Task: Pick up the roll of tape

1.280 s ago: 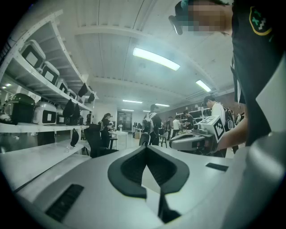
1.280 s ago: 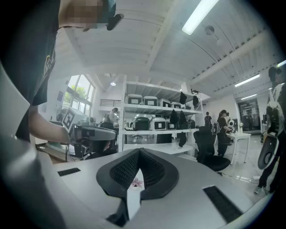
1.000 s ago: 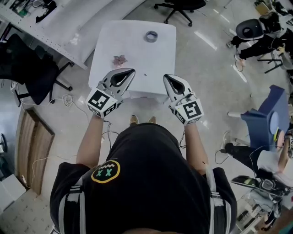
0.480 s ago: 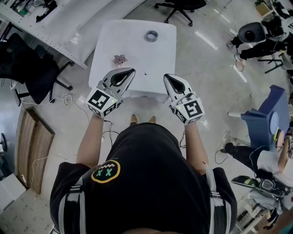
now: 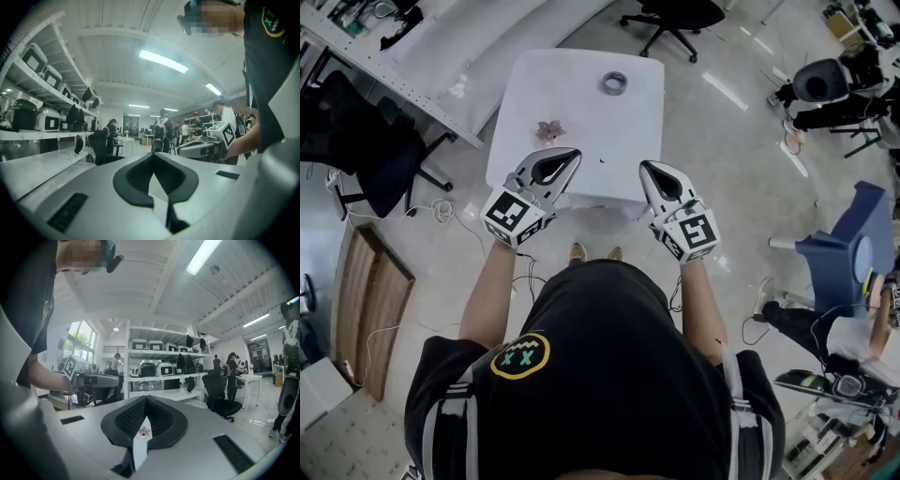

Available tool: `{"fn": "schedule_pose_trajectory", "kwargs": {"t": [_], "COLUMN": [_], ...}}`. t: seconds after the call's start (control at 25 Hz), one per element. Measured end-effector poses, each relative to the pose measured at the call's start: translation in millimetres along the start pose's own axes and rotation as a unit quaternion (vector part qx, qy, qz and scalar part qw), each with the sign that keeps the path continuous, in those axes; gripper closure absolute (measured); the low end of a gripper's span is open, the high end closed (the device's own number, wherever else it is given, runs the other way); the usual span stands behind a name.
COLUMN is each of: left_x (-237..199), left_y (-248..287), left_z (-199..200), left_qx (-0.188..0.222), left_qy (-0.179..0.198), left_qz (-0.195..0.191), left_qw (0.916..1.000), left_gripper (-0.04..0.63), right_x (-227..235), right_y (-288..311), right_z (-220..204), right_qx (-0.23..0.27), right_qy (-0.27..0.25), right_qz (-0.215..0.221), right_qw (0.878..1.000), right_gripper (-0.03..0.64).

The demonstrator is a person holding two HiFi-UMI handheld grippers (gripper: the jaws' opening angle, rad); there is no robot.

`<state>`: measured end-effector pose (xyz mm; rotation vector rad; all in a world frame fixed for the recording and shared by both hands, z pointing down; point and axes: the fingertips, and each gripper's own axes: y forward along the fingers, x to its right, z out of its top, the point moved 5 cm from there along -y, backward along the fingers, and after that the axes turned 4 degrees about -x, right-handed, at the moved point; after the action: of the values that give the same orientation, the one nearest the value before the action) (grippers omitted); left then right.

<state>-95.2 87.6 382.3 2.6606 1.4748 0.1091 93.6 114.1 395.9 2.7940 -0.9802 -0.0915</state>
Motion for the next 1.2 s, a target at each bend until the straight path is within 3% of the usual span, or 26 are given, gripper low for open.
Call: {"fn": "schedule_pose_trajectory", "kwargs": {"t": [0.36, 1.2], "left_x": [-1, -1], "left_y": [2, 3], "left_z": [0, -2], "left_qx": [-0.002, -0.007], "left_qy": [-0.001, 0.001], "left_qz": [-0.001, 0.002], "left_qw": [1.0, 1.0], "left_gripper": [0.58, 0.58], "right_x": [1, -11], "right_y": [-1, 3], "right_z": [-1, -8], "right_qx": [-0.001, -0.007], "right_qy": [0.011, 0.024], "right_qz": [0.005, 0.071], "right_qw": [1.0, 0.997], "right_gripper": [0.538, 0.127]}}
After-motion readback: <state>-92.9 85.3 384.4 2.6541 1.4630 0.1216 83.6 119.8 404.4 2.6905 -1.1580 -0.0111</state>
